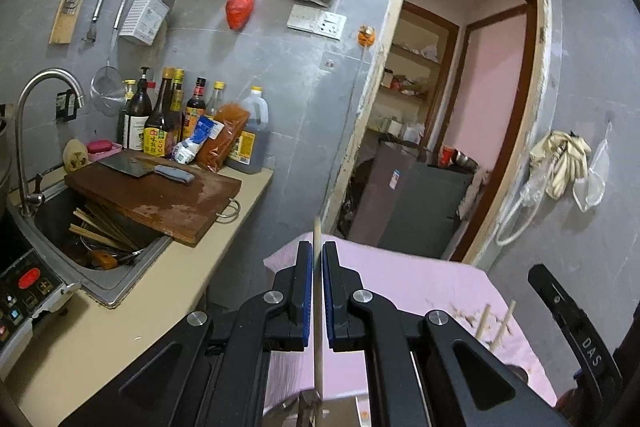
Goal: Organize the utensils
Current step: 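Open both tools to drop the chopsticks into the holder, then move both tools back to the remaining utensils on the cloth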
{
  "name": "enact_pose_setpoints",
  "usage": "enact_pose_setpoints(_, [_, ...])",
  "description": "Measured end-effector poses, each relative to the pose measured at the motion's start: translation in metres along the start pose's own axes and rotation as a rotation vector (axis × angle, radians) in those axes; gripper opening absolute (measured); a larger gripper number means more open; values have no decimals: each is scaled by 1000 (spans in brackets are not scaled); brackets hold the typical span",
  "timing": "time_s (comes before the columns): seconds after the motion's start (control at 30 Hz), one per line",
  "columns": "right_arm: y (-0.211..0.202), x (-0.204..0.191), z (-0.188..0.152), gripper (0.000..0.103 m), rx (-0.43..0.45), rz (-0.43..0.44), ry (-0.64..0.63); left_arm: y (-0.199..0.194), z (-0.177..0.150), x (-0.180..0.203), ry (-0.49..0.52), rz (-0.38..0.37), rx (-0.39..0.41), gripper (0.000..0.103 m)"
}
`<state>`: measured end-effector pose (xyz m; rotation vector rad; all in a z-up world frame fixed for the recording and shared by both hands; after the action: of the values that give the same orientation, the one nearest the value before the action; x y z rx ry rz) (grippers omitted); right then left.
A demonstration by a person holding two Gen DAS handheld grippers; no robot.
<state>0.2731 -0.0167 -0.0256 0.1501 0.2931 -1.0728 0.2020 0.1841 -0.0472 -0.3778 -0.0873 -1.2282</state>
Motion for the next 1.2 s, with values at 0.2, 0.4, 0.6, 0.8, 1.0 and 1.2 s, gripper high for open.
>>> enact_pose_setpoints(0.2, [-14,15,6,15,-41,9,7,-18,6,11,4,-4,15,49])
enact_pose_setpoints(0.4, [-36,36,24,40,-57,0,6,-31,14,35,37,-9,29,71])
enact_pose_setpoints(0.6, [-62,65,49,64,-50,-26,-35,-46,14,82,96,-45,37,91])
enact_pose_setpoints(0.8, [-90,101,73,81,-43,-76,-89,-58,2,125,113,-70,42,101])
enact_pose_setpoints(1.0, [-116,149,86,91,-57,-143,-111,-59,-20,167,105,-111,8,102])
enact_pose_setpoints(1.2, [-133,205,80,91,-106,-221,-98,-51,-49,206,127,-145,-49,102])
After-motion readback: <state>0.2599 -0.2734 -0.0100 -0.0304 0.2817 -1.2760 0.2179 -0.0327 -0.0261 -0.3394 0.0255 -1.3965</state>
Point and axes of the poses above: each gripper's, at about its wrist camera, not at the fingertips, and y roughly the way its jaws point, x to its right, z to its top, the point moved 5 cm from there along y, roughly the way its jaws point, and after that the axes turned 7 degrees about x, right-handed, at the moved point
